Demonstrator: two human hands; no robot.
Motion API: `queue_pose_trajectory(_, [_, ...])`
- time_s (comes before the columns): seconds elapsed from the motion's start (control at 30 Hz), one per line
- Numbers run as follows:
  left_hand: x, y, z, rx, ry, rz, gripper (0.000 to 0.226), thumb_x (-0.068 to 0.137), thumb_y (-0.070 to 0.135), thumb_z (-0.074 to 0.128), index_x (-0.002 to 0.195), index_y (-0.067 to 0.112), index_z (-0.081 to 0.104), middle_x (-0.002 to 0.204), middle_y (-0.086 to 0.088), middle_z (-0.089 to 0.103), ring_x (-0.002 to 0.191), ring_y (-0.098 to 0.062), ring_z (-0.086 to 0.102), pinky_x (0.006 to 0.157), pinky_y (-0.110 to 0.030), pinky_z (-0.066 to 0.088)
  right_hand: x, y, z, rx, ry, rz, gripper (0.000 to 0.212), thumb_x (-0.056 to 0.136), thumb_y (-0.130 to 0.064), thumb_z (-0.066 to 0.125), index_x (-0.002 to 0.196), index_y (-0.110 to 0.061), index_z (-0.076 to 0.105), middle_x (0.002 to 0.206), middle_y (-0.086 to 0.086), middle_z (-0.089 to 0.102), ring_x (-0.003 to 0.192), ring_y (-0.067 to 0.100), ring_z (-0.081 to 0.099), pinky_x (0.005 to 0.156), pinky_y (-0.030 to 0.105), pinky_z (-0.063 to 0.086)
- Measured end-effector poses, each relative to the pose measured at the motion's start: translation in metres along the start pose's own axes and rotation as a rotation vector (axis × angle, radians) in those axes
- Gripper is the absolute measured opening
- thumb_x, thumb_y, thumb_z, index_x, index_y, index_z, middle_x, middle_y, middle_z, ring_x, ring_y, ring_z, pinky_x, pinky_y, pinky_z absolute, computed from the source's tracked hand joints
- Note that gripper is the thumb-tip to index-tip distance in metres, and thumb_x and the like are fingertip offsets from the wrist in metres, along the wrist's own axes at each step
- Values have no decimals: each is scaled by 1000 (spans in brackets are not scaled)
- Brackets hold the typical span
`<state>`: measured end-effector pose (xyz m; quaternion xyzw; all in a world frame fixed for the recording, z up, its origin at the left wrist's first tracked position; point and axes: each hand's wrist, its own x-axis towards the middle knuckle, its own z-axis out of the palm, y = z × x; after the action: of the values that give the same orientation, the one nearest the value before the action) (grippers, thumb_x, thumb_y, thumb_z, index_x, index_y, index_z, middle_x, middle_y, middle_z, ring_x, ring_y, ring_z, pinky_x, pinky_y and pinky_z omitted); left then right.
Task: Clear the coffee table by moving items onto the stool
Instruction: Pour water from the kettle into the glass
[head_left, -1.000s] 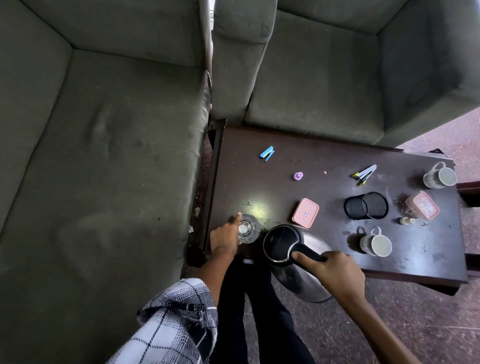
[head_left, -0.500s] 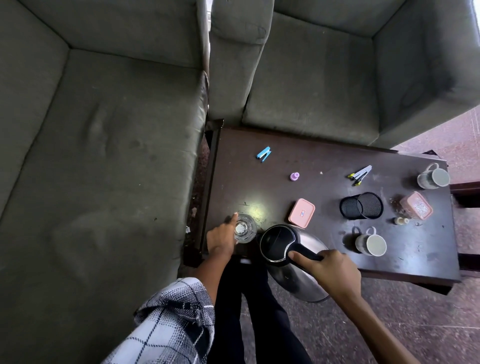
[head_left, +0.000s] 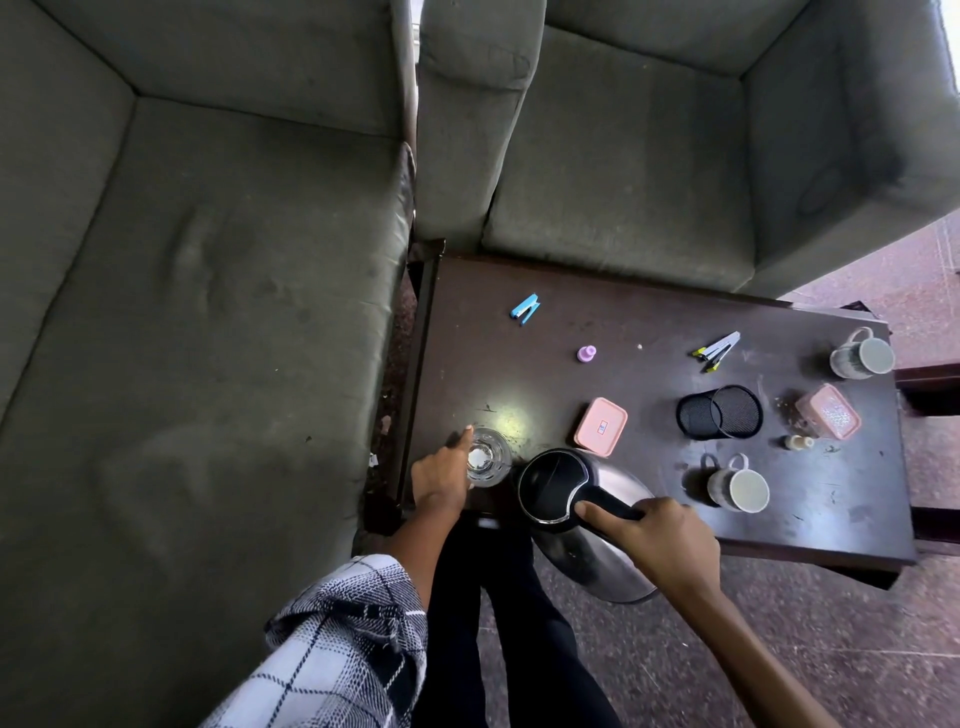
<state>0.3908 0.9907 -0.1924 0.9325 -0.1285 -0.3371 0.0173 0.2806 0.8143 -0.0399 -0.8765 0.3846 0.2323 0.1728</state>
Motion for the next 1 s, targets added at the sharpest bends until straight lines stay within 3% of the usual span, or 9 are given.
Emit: queue_pose_trajectory(1.0, [0,1,0,0,8,3,69,92,14,54,146,35,17,112,-7,67,101,-25,65,78,-32,49,-3,-1,-3,-36,-28,-27,76,57,-83,55,45,-9,43,44,-3,43,53,22,51,48,25,32])
